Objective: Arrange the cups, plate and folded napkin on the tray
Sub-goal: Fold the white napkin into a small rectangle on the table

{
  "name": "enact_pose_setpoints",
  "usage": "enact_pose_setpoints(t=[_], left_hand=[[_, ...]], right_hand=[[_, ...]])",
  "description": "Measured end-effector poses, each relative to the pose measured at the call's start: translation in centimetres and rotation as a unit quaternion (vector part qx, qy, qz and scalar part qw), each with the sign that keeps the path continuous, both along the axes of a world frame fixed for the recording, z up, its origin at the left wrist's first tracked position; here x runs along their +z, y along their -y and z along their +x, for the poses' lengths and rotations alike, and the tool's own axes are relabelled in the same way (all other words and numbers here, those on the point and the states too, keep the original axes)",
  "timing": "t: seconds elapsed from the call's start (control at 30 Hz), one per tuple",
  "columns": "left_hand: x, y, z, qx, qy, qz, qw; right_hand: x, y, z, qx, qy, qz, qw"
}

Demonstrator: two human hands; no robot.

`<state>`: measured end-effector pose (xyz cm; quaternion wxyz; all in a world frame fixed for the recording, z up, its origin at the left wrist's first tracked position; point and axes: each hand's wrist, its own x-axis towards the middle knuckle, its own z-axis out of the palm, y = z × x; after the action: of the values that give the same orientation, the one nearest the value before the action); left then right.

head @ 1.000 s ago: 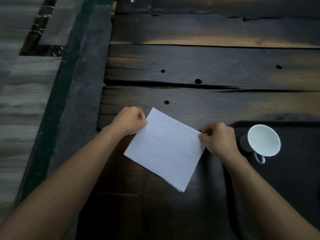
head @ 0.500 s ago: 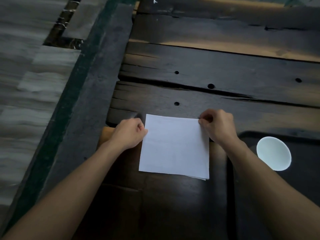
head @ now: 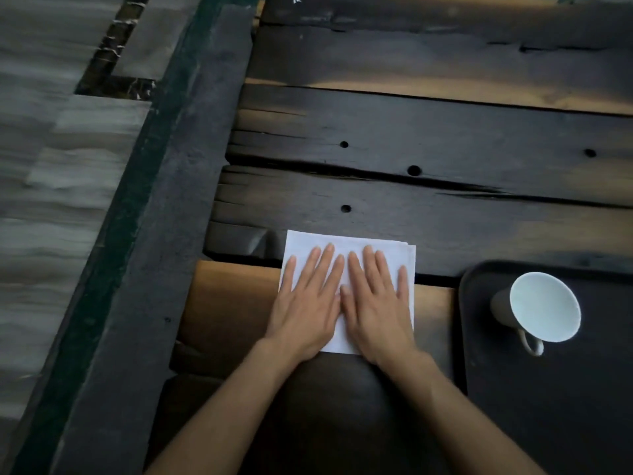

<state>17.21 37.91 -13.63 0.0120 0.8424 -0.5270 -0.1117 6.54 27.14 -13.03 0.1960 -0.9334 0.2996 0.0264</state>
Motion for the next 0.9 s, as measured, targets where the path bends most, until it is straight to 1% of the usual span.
enact_pose_setpoints(t=[0.07, 0.13, 0.23, 0.37, 0.47, 0.57, 0.63, 0.67, 0.73, 0.8, 0.9], left_hand=[[-0.9, -0.7, 0.4, 0.011, -0.009, 0.003, 1.000], [-1.3, -1.3, 1.3, 0.021, -0.007, -0.007, 1.000], [-1.8, -2.2, 2.4, 0.053, 0.000, -0.004, 0.999], [-1.7, -2.1, 2.5, 0.062, -0.008, 0.012, 0.998], [-1.3, -2.1, 3.1, 0.061, -0.027, 0.000, 0.998], [-0.1, -1.7, 5.3, 0.057, -0.052, -0.048, 0.996], [0.8, -0.7, 7.6, 0.051, -0.049, -0.079, 0.994], [1.2, -0.1, 8.7, 0.047, -0.054, -0.080, 0.994], [2.0, 1.1, 10.7, 0.049, -0.105, -0.054, 0.992], [2.6, 2.6, 12.4, 0.051, -0.159, -0.003, 0.986], [3.1, 4.2, 14.1, 0.041, -0.202, 0.053, 0.977]], right_hand=[[-0.9, 0.5, -1.6, -0.002, -0.051, -0.046, 0.998], [-1.1, 1.9, -2.7, -0.033, -0.080, -0.064, 0.994], [-1.2, 2.9, -3.4, -0.045, -0.113, -0.062, 0.991], [-0.6, 2.8, -3.2, -0.044, -0.120, -0.048, 0.991], [-0.2, 3.1, -3.0, -0.044, -0.103, -0.030, 0.993], [0.8, 4.3, -2.1, -0.049, -0.013, -0.004, 0.999], [1.4, 6.0, -0.9, -0.040, 0.009, 0.001, 0.999], [1.8, 7.0, -0.2, -0.035, -0.002, 0.011, 0.999], [2.7, 8.6, 1.3, -0.028, -0.047, 0.031, 0.998], [3.5, 9.9, 2.7, -0.011, -0.102, 0.035, 0.994], [4.6, 11.4, 4.4, 0.023, -0.173, 0.056, 0.983]])
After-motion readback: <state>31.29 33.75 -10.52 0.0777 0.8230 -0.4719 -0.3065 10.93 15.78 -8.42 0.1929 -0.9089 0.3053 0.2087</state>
